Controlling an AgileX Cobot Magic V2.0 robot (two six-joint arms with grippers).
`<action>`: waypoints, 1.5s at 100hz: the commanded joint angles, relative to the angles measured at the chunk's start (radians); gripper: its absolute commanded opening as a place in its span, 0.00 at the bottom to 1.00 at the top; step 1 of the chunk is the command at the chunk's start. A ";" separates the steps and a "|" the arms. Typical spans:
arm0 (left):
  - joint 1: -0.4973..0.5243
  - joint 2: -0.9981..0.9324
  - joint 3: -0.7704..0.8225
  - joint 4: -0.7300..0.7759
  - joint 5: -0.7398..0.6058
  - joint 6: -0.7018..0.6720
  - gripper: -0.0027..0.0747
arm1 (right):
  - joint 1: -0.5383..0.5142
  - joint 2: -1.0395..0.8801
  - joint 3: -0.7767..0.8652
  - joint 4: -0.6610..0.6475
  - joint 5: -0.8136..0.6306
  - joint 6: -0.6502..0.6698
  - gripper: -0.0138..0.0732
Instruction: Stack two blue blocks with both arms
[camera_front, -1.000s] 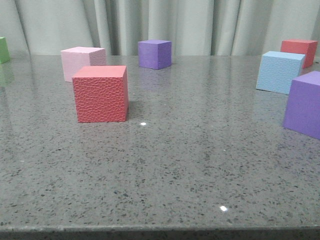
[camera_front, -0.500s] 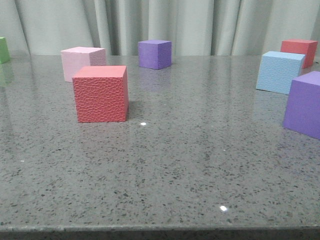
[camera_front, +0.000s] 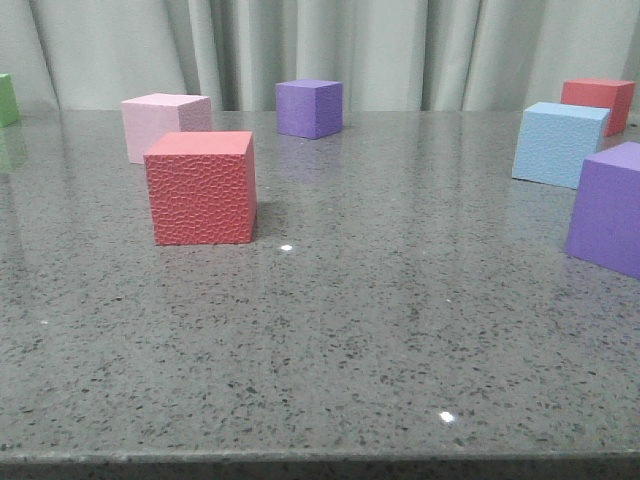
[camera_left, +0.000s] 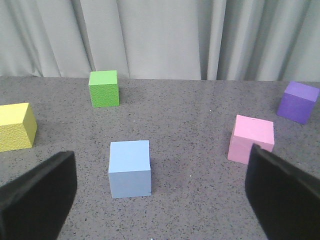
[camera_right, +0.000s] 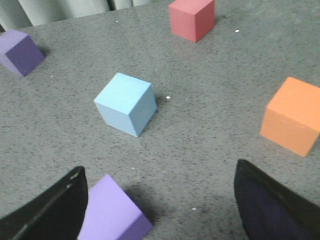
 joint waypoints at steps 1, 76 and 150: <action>0.002 0.006 -0.033 -0.011 -0.077 -0.004 0.89 | -0.003 0.079 -0.115 0.044 -0.009 -0.009 0.85; 0.002 0.006 -0.033 -0.025 -0.077 -0.011 0.89 | 0.059 0.849 -0.827 0.058 0.403 0.266 0.85; 0.002 0.006 -0.033 -0.025 -0.088 -0.011 0.89 | 0.078 1.151 -1.084 0.098 0.601 0.329 0.85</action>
